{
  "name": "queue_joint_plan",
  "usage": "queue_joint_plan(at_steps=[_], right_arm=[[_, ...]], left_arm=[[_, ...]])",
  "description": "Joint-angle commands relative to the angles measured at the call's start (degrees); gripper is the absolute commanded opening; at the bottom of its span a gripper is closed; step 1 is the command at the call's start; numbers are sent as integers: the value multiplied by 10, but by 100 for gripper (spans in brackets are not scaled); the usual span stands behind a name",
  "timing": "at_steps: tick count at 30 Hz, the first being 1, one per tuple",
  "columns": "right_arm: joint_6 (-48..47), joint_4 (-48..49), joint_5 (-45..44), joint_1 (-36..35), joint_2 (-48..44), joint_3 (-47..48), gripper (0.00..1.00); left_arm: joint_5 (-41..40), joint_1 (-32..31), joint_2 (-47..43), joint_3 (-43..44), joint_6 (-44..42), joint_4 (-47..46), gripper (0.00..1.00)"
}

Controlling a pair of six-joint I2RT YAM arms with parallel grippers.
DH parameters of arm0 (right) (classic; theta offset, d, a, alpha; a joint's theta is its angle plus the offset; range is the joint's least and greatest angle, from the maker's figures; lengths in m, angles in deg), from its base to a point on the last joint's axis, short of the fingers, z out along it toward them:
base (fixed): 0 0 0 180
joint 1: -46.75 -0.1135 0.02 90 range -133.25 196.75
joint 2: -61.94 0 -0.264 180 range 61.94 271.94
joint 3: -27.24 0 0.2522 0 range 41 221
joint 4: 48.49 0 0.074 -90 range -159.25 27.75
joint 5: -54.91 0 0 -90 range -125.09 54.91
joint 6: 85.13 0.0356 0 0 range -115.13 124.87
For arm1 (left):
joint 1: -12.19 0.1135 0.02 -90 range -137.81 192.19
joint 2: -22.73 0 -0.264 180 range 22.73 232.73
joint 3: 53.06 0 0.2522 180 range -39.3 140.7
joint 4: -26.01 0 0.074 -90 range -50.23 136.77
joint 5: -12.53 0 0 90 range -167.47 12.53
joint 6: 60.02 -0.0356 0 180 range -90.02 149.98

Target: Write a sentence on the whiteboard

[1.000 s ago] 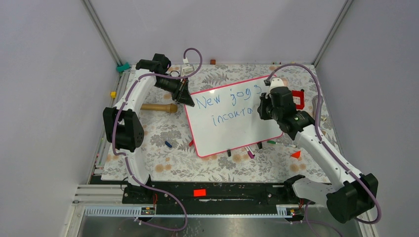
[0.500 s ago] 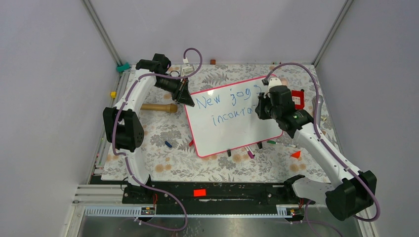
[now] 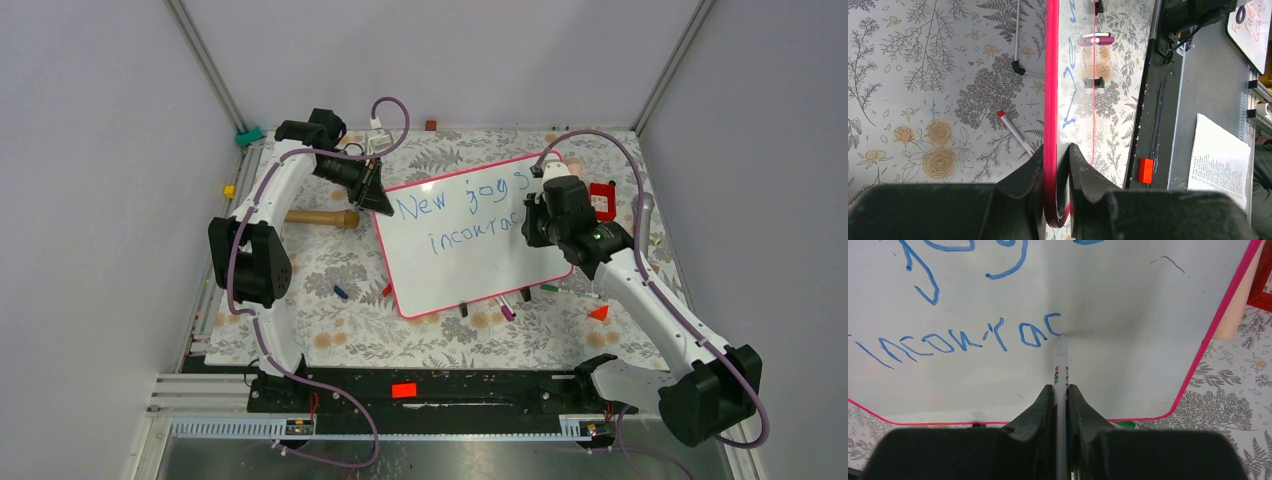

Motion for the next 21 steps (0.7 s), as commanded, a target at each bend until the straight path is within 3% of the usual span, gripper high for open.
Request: queue_joint_plan(at_steps=[1,21], right_arm=[[-9,-3,-35,4,8,25,0],[-12,11,-23,5,30,61,0]], left_arm=[[-82,-9,0,12,-79,-52,0],[-87,-9,1,11,-78,-52,0]])
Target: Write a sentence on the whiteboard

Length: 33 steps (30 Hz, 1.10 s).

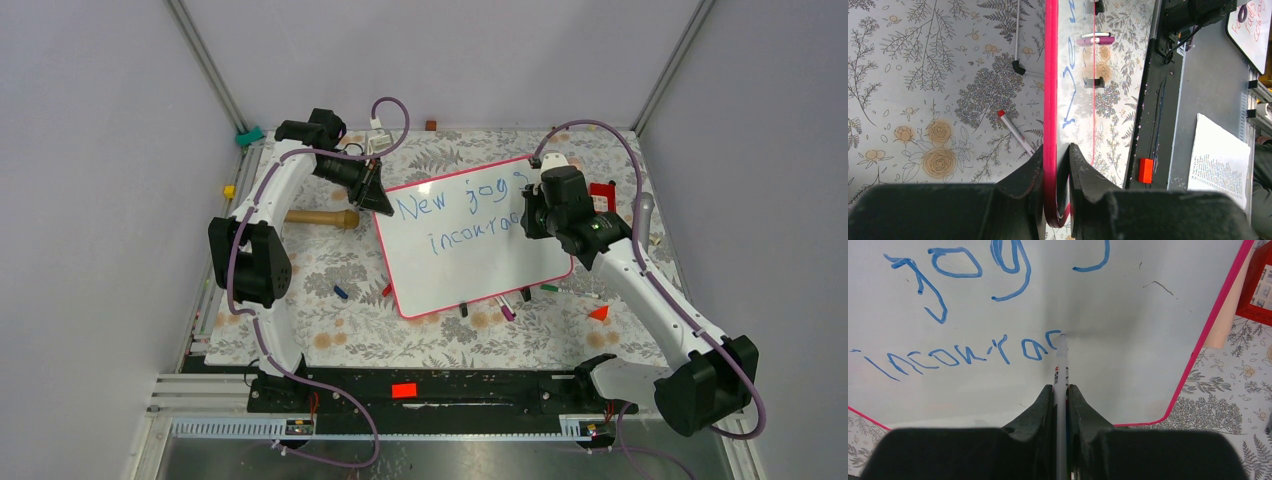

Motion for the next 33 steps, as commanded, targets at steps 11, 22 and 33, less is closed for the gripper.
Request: queue_joint_plan(at_steps=[11,22,33], right_arm=[[-4,-1,8,4,-32,-46,0],[14,27,54,4,-37,-64,0],[18,30,72,5,-54,-43,0]], left_arm=[[-82,-9,2,12,-78,-53,0],[-87,-9,3,11,-78,-53,0],[-93,-9,2,10,-78,-53,0]])
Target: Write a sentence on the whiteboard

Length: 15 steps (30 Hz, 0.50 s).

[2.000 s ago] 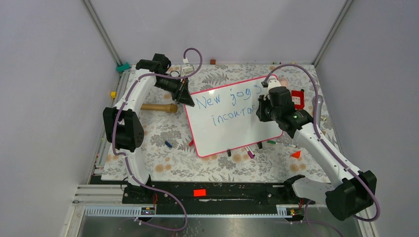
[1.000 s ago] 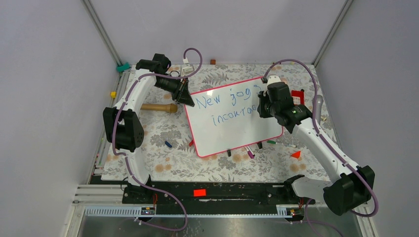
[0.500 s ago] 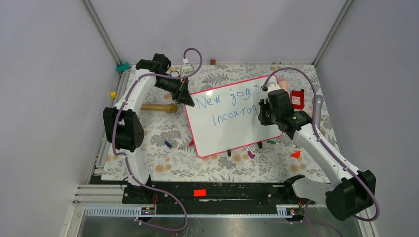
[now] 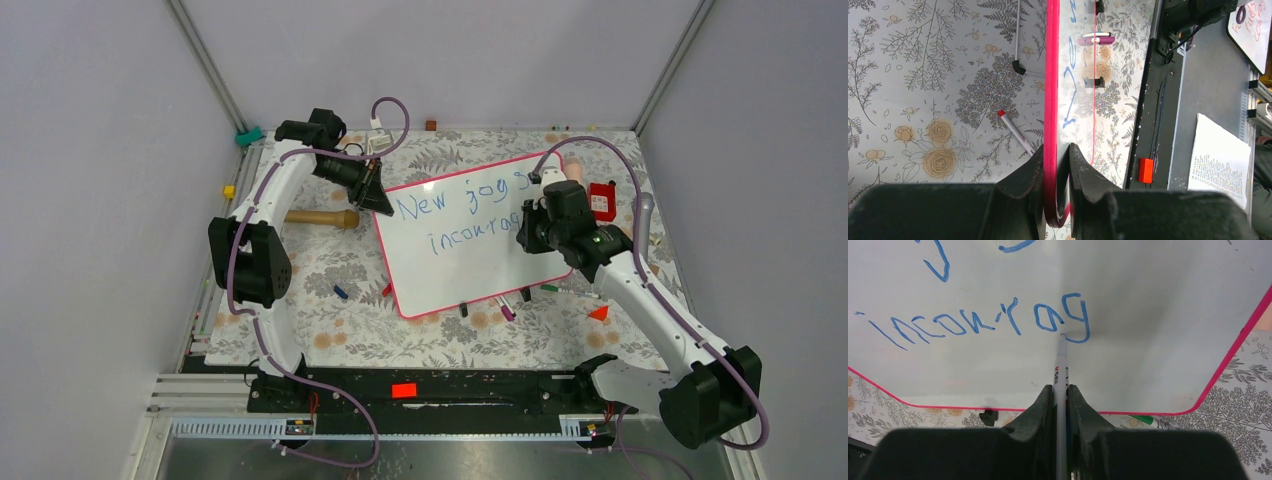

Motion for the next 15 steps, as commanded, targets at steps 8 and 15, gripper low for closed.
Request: queue_joint_plan(at_steps=[8,15], right_arm=[[13,4,102,47,-66,9,0],[14,6,76,87,-72,17,0]], left_arm=[[-90,-9,2,11,-77,-53,0],[-87,-9,1,12,-77,-53,0]])
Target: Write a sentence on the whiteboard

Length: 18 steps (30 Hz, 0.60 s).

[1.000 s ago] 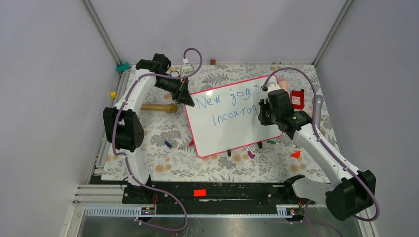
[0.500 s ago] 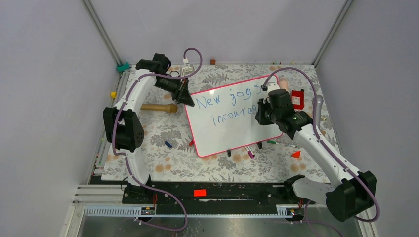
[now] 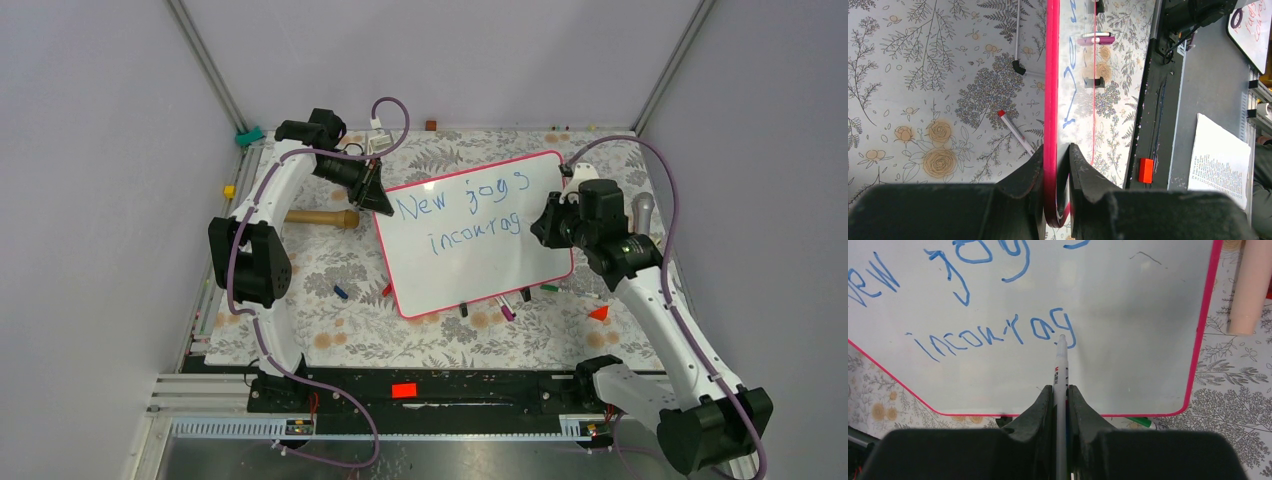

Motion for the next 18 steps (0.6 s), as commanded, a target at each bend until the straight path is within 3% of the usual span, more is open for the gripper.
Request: queue_joint_plan(at_steps=[1,18], right_arm=[[3,7,-8,15,6,21,0],[8,54,-52,15,55,24,0]], left_arm=[[-88,-9,1,12,-76,-53,0],[-90,-9,-2,11,-76,-53,0]])
